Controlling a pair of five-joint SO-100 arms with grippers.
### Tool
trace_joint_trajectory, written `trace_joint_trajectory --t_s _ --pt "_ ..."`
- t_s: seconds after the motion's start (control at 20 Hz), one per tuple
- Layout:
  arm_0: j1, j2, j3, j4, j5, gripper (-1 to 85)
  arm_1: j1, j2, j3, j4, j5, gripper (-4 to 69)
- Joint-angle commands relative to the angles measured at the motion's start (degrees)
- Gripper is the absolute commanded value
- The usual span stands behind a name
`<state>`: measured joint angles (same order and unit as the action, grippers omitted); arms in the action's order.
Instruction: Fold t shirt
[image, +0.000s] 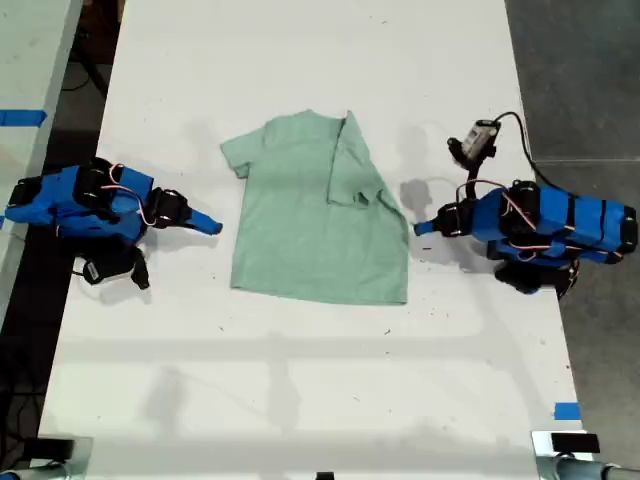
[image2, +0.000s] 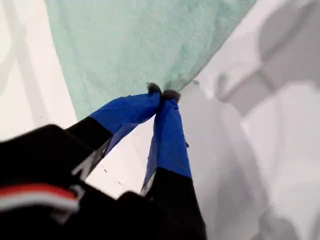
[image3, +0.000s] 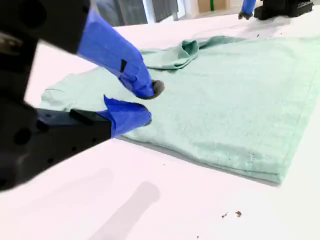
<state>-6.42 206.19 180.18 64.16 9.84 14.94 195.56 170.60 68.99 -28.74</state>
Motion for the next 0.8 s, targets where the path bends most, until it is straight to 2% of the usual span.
trace_joint_trajectory --t_s 0.0,0.25,0.75 --pt "-0.26 0.26 -0.97 -0.97 0.0 4.3 -0.44 5.45 5.36 0.79 1.05 1.2" --pt "-0.26 0.26 -0.97 -0.97 0.0 4.4 0.35 5.54 5.8 2.55 5.98 1.2" --pt "-0.26 0.26 -0.97 -0.97 0.0 4.4 0.18 5.54 5.98 2.72 7.12 1.2"
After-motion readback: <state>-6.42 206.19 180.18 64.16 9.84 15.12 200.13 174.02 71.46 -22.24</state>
